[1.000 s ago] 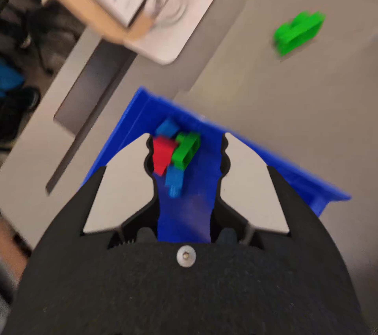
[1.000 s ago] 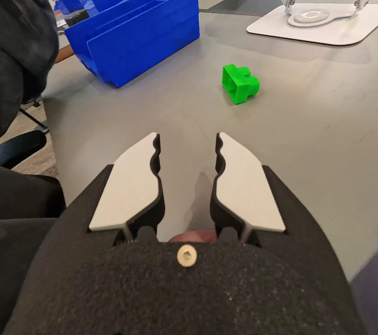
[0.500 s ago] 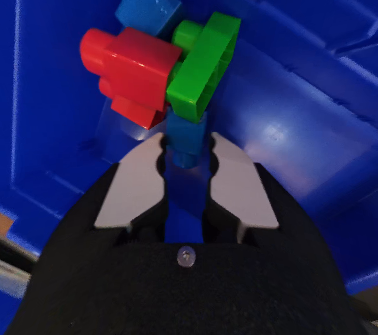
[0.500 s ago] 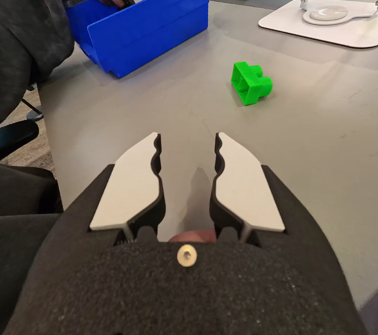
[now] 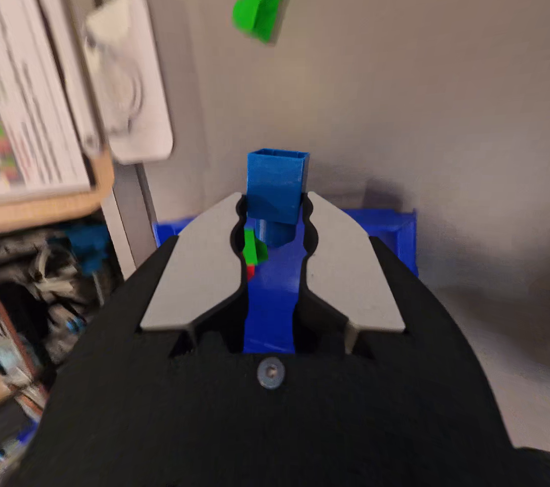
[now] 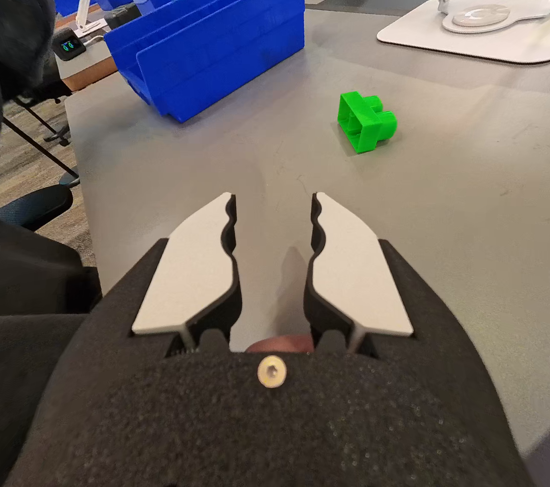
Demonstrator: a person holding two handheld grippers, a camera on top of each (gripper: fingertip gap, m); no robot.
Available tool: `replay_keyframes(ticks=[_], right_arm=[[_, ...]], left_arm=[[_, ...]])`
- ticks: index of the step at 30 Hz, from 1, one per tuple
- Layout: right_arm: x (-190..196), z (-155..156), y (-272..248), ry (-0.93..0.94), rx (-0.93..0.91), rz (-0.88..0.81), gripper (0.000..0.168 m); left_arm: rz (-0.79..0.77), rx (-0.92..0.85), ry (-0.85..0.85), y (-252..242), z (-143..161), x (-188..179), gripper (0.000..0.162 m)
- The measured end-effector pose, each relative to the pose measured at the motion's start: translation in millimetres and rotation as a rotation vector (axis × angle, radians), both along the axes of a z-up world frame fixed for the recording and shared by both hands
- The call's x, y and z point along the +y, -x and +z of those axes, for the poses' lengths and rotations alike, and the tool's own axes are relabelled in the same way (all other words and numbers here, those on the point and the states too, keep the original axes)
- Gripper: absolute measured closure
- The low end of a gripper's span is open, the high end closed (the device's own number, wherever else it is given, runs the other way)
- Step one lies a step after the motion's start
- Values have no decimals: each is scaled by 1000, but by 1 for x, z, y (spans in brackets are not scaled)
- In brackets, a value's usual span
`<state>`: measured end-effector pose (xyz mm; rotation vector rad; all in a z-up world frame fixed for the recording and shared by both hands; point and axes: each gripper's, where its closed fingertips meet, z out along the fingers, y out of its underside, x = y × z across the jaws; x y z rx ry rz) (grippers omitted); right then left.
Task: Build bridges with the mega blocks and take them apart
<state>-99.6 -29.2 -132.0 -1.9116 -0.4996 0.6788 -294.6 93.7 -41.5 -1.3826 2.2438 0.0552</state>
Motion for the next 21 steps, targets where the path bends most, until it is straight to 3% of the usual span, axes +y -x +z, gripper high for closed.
replay_keyframes(ticks=[3,6,12,21], right_arm=[[0,1,-3,-2,-2,-7,120],[-1,1,-8,-8,-10,-21,121],[-4,0,-14,6,16,-37,121],[-9,0,-20,16,30,-57,121]], left_arm=[[-232,85,-21,-47,-18,-36,126],[-432,184,8,-76,-55,-63,127],[-753,356,-26,-96,-121,-83,126],[-892,336,-68,-117,-140,-75,126]])
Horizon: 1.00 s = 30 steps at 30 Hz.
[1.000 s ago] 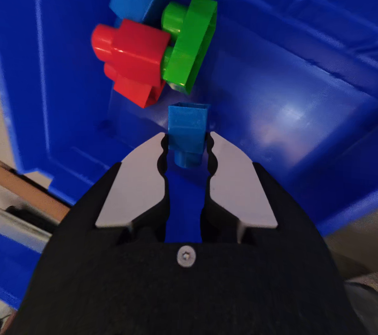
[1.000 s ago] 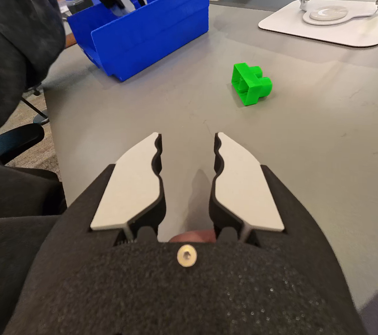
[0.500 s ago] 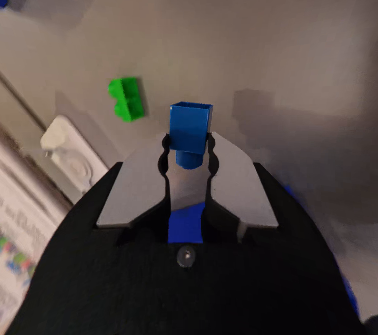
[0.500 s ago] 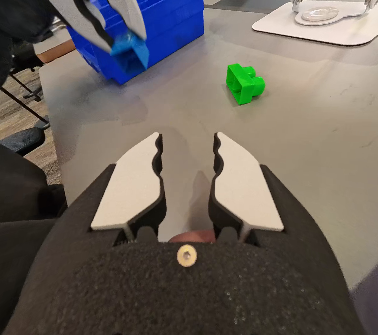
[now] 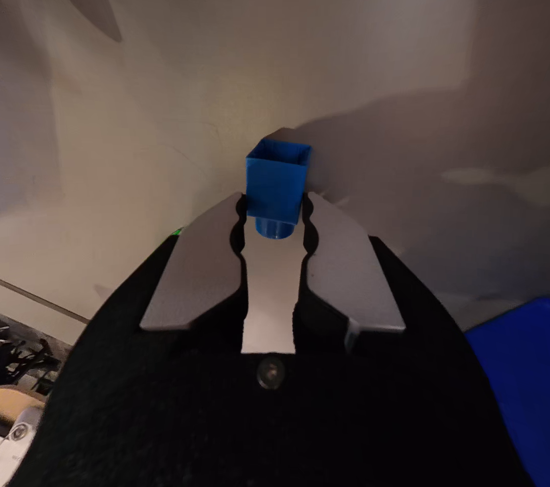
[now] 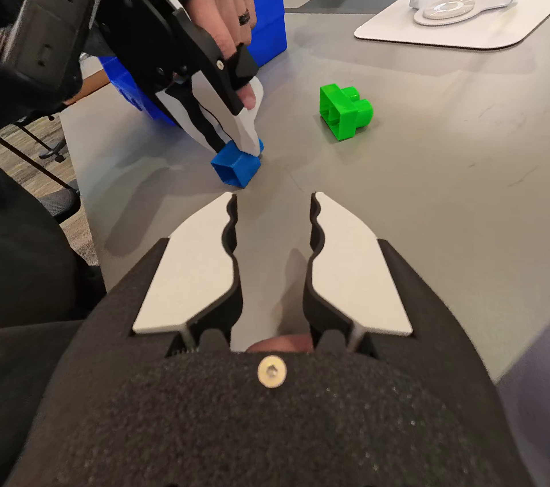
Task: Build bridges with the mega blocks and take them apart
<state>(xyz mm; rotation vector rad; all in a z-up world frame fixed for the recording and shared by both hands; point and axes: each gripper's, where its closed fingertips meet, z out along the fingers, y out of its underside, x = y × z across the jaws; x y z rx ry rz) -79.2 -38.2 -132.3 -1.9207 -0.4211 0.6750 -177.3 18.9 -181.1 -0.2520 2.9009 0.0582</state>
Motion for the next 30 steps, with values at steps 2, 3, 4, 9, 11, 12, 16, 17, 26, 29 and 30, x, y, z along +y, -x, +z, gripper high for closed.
replay_keyframes(ticks=[2,3,4,9,11,12,16,17,26,29,30], right_arm=[[0,0,0,2,6,1,121],[0,0,0,4,7,2,121],[0,0,0,6,9,2,121],[0,0,-1,10,21,6,121],[0,0,-1,14,30,8,121],[0,0,-1,16,35,9,121],[0,0,-2,26,49,10,121],[1,-1,-1,31,49,11,121],[2,-6,8,46,2,34,121],[2,-7,10,48,-21,39,121],[2,-8,10,49,-25,39,121]], left_arm=[[16,-25,-34,-3,1,7,126],[28,-26,-59,-1,2,14,125],[48,-40,-78,0,6,20,123],[354,-206,-59,16,65,63,109],[565,-334,-70,31,106,96,108],[697,-399,-74,43,128,116,104],[1210,-538,34,120,170,181,98],[1290,-549,104,138,167,188,98],[1415,-272,-144,246,66,249,104],[1290,-173,-161,246,44,252,104],[1276,-146,-131,243,38,251,104]])
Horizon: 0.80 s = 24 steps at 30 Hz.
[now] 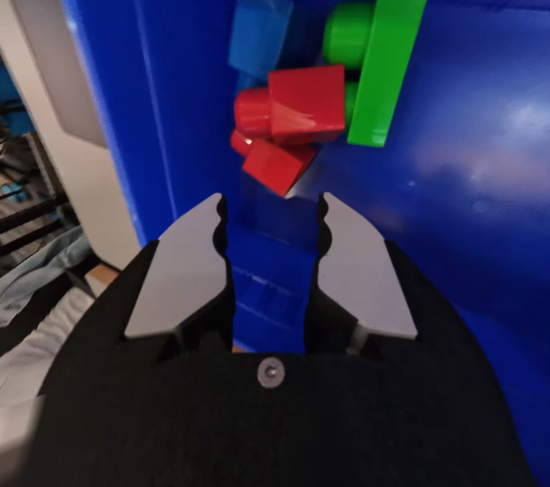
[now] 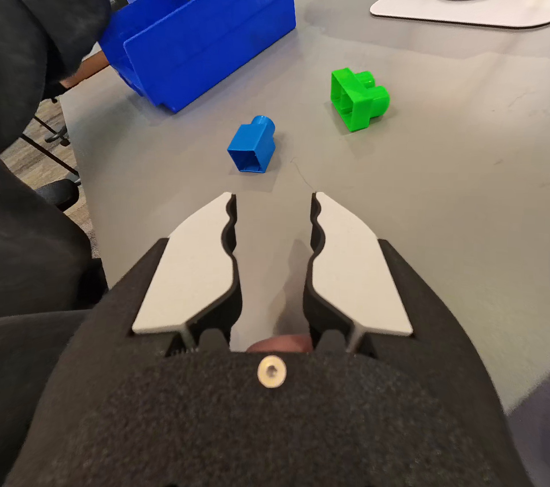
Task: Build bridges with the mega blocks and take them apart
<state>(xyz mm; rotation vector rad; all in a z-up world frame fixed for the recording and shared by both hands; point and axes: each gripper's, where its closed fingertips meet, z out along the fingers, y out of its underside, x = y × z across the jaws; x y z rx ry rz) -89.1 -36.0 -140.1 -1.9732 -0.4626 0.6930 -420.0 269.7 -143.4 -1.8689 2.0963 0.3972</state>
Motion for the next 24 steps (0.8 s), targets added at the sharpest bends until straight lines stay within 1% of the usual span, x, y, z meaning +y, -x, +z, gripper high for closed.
replay_keyframes(ticks=[3,7,8,10,12,15,17,19,22,24], right_arm=[[0,0,0,-1,-5,-3,121],[0,0,0,-3,-7,-4,121],[0,0,0,-3,-7,-4,121],[0,0,0,1,-2,-4,121],[0,-1,-1,9,10,-2,121],[0,0,-2,23,37,5,121],[0,1,-2,23,51,6,121],[0,2,-2,16,58,7,121],[-1,2,-2,11,53,12,122],[-2,2,-1,10,47,16,122]], left_arm=[[-25,39,24,-5,-11,10,97],[2,70,113,-4,-28,13,97],[5,95,132,-1,-33,12,98],[-6,149,123,6,-41,12,109],[-22,154,105,6,-41,11,110],[33,155,136,10,-39,2,110],[24,118,103,9,-30,-4,110],[27,63,64,7,-11,-13,110],[45,-83,-7,-6,36,-35,111],[63,-188,-58,-23,70,-62,110]])
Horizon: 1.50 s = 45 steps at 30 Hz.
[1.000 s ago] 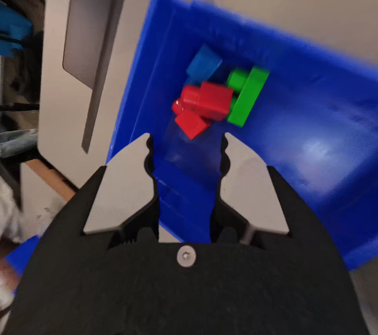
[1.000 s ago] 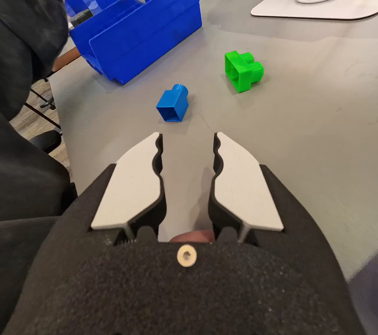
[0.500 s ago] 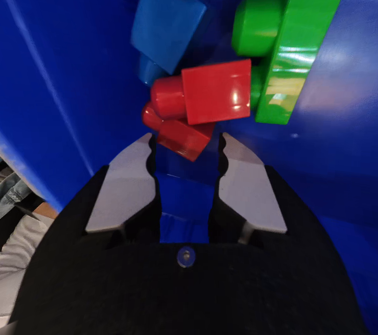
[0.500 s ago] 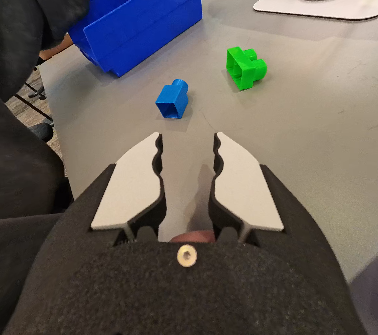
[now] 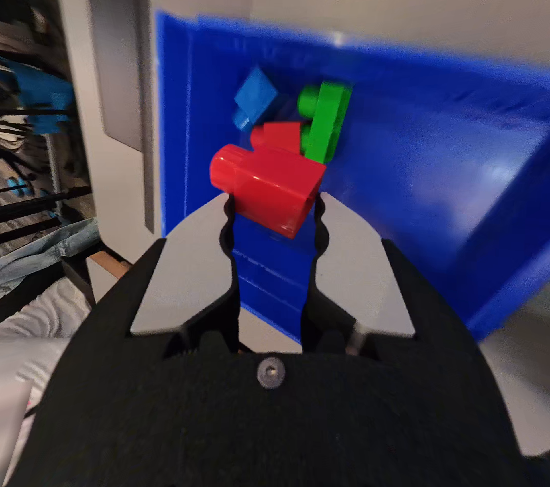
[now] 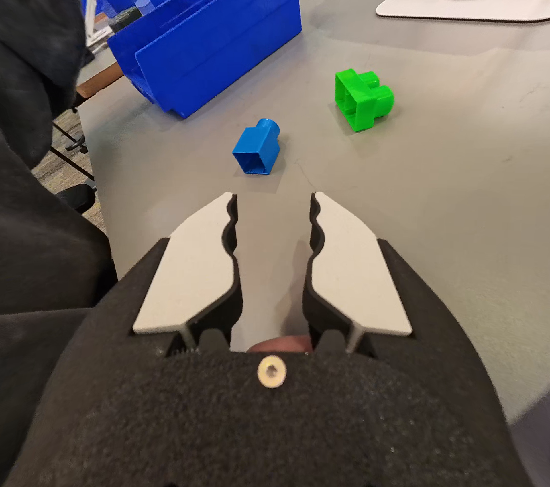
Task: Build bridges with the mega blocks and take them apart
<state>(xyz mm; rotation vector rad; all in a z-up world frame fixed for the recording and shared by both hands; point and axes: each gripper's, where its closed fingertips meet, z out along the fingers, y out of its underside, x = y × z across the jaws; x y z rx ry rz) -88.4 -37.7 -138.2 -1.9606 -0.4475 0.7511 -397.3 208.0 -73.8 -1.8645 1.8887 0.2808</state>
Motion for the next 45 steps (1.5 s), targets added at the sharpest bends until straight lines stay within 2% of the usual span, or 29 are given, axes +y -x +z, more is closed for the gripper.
replay_keyframes(ticks=[3,5,7,9,12,17,25,30,32,38,42,45], right_arm=[[0,0,1,-2,-9,3,122],[0,-1,1,0,-10,5,122],[-1,-1,1,-1,-9,9,122],[-1,0,1,-2,-5,11,122],[-2,1,1,-5,2,14,121],[-4,1,2,-5,7,22,121],[-4,2,2,-2,17,24,121],[-5,2,3,0,25,30,121],[-5,3,3,0,29,31,121],[-6,2,6,6,30,38,121],[-7,1,11,11,16,47,121],[-6,0,13,11,11,48,121]], left_arm=[[68,-126,-54,-35,34,-55,110],[91,-230,-27,-71,36,-103,111],[88,-265,-3,-104,20,-146,111],[56,-247,52,-132,-11,-185,111],[83,-161,103,-155,-61,-211,111],[253,-95,215,-168,-99,-206,111],[292,26,198,-173,-115,-197,111],[331,-17,201,-188,-115,-198,109],[347,-49,223,-194,-115,-202,98],[418,-154,231,-190,-106,-202,97],[482,-182,250,-169,-108,-207,101],[531,-234,246,-162,-113,-205,112]])
